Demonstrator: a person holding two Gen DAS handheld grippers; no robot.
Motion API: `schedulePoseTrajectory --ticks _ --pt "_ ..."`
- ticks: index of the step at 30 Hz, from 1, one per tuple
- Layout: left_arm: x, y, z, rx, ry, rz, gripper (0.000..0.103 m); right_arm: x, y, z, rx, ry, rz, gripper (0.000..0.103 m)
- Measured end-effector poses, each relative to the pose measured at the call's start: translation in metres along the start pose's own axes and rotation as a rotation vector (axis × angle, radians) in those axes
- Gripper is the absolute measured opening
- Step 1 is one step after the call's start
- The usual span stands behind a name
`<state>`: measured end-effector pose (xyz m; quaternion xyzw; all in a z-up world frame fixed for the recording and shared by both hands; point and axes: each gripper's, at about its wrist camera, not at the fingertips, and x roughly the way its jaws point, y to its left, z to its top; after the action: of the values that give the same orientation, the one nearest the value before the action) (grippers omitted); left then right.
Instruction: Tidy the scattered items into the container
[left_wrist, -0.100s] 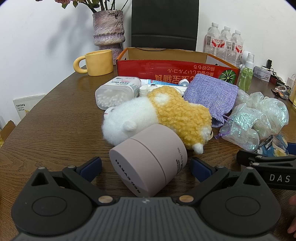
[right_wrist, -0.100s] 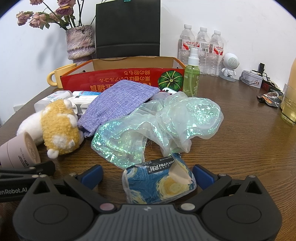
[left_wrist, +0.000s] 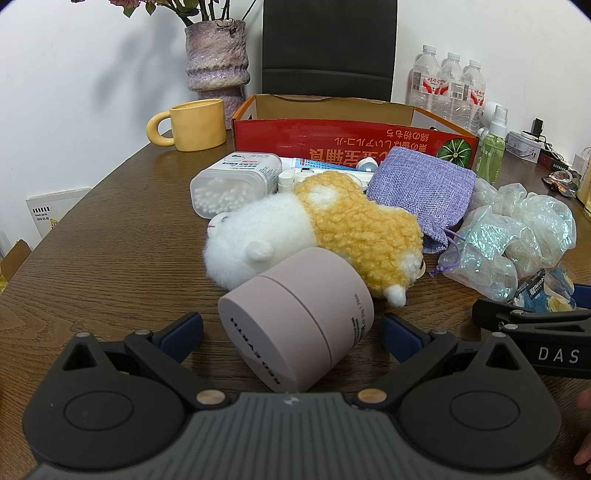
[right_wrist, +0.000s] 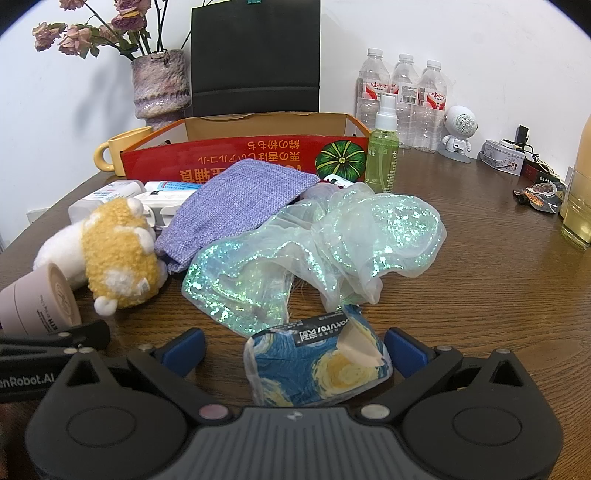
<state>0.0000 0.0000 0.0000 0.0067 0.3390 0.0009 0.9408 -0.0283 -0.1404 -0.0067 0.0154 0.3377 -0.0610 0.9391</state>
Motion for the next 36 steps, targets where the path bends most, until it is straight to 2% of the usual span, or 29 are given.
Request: schedulePoseTrajectory --ticks 36 --pt "0.0001 -0.0004 -0.0001 0.0 0.0 -0.001 0.103 -0.0018 -0.0016 -0.0017 -0.003 0.0 0.003 0.103"
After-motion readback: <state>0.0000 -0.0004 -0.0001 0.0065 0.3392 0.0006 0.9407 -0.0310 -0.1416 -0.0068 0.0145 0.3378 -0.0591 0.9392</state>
